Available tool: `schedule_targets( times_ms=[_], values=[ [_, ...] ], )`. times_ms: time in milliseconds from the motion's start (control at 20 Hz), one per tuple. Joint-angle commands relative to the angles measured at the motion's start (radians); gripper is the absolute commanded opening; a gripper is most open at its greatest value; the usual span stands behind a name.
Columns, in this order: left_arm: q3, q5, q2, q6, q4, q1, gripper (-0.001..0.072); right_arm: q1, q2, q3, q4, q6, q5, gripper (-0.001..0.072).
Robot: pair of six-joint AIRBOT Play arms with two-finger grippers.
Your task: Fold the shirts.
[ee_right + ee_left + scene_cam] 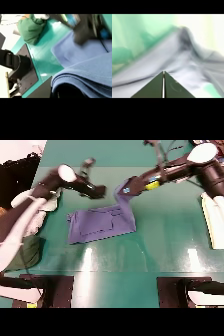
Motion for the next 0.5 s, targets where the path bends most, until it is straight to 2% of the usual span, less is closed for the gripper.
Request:
schedule_targets(
  times_ms=[0, 50, 150, 200, 300, 450],
  values=[
    [0.002, -0.069, 0.178, 0.002, 0.162, 0.183, 0.0021, 0.178, -0.084, 0.002, 0.000, -0.051, -0.234, 0.0056],
    [0.002, -0.069, 0.217, 0.002, 0.180, 0.223, 0.0021, 0.235, -0.122, 0.002, 0.000, -0.064, -0.304, 0.0200],
    [0.002, -0.070, 0.280, 0.002, 0.188, 0.291, 0.0021, 0.323, -0.185, 0.014, 0.000, -0.079, -0.397, 0.0429],
    [0.002, -0.072, 0.298, 0.002, 0.188, 0.312, 0.0021, 0.348, -0.211, 0.045, -0.003, -0.079, -0.383, 0.0459],
    [0.002, -0.088, 0.315, 0.002, 0.188, 0.332, 0.0022, 0.357, -0.238, 0.122, -0.035, -0.078, -0.317, 0.0451],
    [0.000, -0.126, 0.316, 0.003, 0.187, 0.332, 0.0022, 0.288, -0.204, 0.150, -0.185, -0.022, -0.219, 0.0450]
  ],
)
